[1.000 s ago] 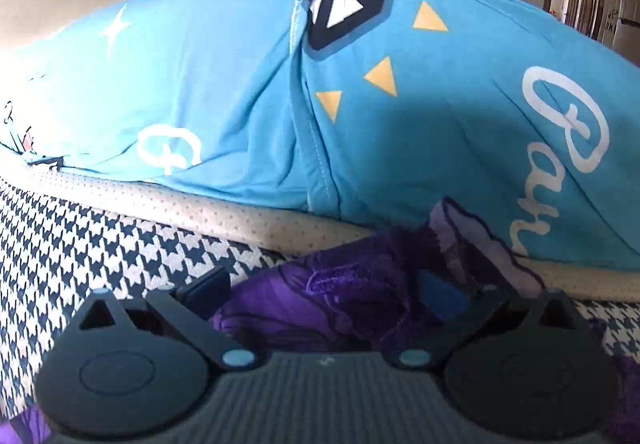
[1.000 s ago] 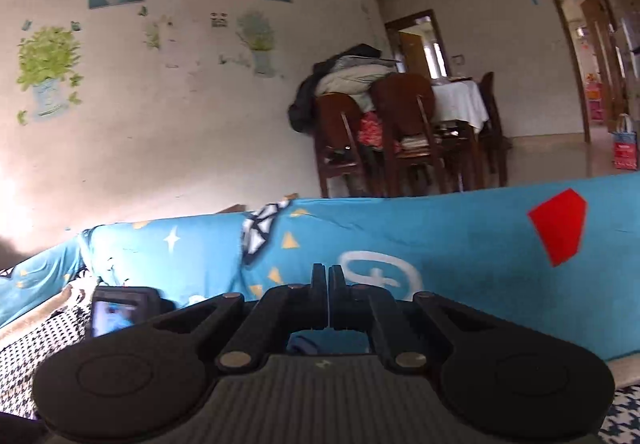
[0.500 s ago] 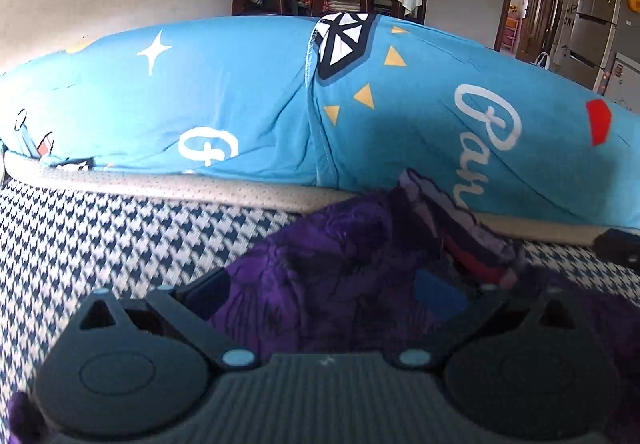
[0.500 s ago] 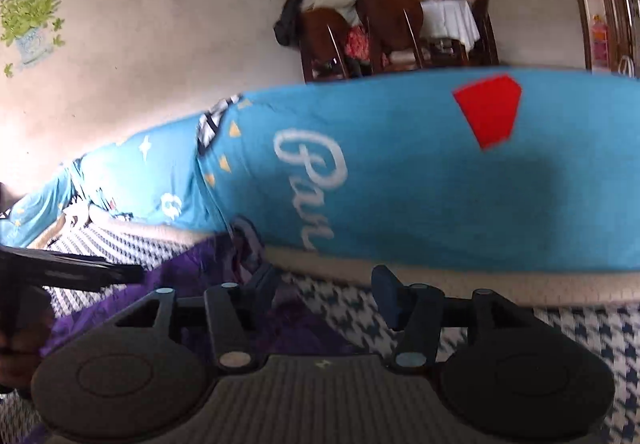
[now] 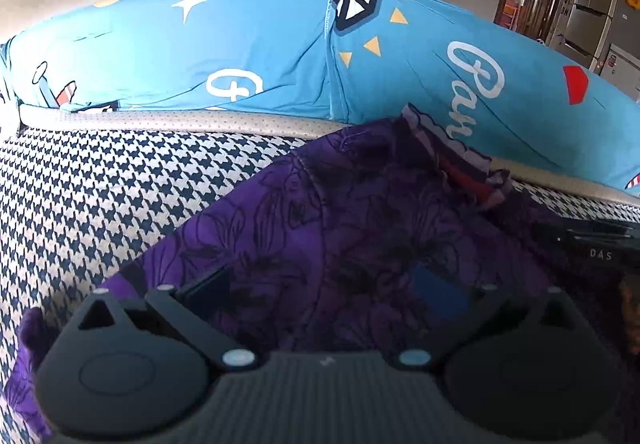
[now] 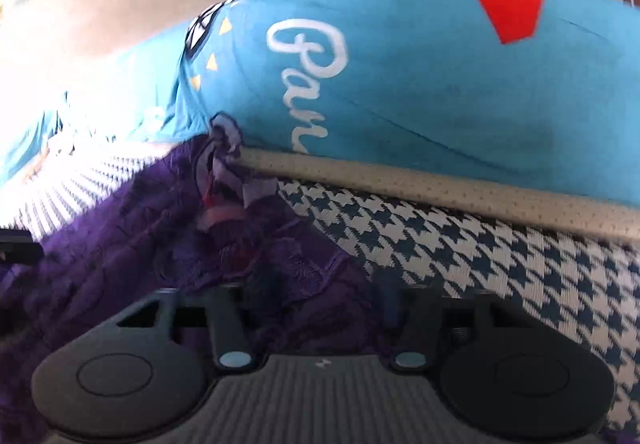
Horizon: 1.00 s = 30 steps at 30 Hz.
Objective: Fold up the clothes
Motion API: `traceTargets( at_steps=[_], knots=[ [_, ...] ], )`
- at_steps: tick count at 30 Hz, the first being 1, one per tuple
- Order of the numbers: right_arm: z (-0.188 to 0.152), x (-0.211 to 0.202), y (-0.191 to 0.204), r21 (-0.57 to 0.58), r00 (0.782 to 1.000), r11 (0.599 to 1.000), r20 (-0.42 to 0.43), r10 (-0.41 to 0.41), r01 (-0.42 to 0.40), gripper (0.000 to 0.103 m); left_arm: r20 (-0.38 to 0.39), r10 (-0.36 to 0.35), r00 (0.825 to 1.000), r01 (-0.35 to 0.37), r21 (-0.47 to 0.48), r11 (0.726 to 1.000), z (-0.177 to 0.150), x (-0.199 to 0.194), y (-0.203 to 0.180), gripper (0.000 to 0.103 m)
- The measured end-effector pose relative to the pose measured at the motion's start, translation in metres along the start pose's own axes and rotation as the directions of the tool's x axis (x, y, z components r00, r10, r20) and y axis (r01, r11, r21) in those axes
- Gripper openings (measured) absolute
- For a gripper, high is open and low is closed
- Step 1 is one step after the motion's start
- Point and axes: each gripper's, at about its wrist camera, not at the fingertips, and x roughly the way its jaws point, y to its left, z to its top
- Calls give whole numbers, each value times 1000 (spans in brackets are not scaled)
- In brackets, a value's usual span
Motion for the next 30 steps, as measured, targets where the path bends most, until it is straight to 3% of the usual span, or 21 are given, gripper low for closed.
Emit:
traceTargets(
  at_steps=[3, 9, 13, 16, 19, 23, 25, 27, 30],
  knots=[
    [3, -3, 1, -9, 1000, 1000, 11, -3, 3, 23, 6, -5, 1000, 5, 12, 1000, 0, 0, -3, 103],
    [16, -11, -3, 31, 988, 996, 121, -92, 89, 14, 8, -8, 1000, 8, 31, 999, -2, 1, -8, 103],
    [33, -14, -12, 168, 926, 957, 259, -276, 238, 13, -7, -6, 1000, 6, 31, 1000, -4, 5, -9, 103],
    [36, 3, -14, 208, 888, 915, 243, -391, 346, 13, -20, -12, 1000, 12, 38, 999, -5, 8, -10, 103],
    [30, 24, -11, 173, 854, 876, 204, -479, 450, 14, -27, -6, 1000, 7, 53, 999, -6, 10, -12, 103],
    [34, 18, -11, 220, 837, 867, 238, -492, 447, 29, -34, -16, 999, 18, 54, 998, -8, 8, -12, 103],
    [42, 5, -8, 243, 819, 861, 276, -503, 447, 34, -36, -25, 999, 28, 68, 997, -9, 6, -15, 103],
    [50, -10, -4, 236, 817, 867, 297, -494, 439, 46, -39, -35, 999, 38, 80, 996, -10, 4, -18, 103],
    [58, -35, 6, 229, 818, 876, 318, -479, 424, 50, -39, -46, 998, 49, 93, 994, -11, 1, -21, 103]
  ],
)
